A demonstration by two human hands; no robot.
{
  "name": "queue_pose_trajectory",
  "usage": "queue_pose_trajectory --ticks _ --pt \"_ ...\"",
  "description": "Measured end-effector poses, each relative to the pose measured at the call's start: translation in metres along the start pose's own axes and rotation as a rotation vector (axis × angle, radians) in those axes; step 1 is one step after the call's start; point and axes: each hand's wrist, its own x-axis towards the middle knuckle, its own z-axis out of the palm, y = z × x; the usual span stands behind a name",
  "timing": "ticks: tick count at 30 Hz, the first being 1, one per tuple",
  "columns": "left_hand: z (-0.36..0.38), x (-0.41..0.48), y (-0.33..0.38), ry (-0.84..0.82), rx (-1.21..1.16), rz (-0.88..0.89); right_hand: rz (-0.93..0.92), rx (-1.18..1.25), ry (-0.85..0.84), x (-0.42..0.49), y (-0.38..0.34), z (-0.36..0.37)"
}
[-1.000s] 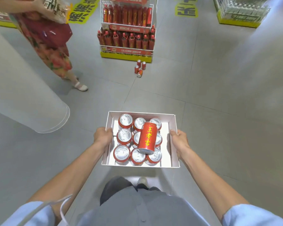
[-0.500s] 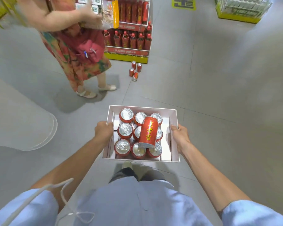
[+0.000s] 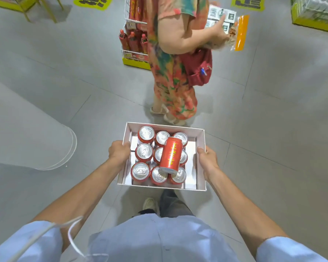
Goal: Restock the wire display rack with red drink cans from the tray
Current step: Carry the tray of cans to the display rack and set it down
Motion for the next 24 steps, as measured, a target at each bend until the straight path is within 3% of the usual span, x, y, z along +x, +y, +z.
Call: queue_pose_trajectory --ticks 14,24 --pt "0.006 0.093 0.113 0.046 -0.101 -0.072 -0.093 -0.085 -0.089 0.139 -0.119 0.034" --pt "0.007 0.244 0.227 -0.014 -0.106 -0.019 -0.076 -0.030 0.009 0.248 -0.228 0.099"
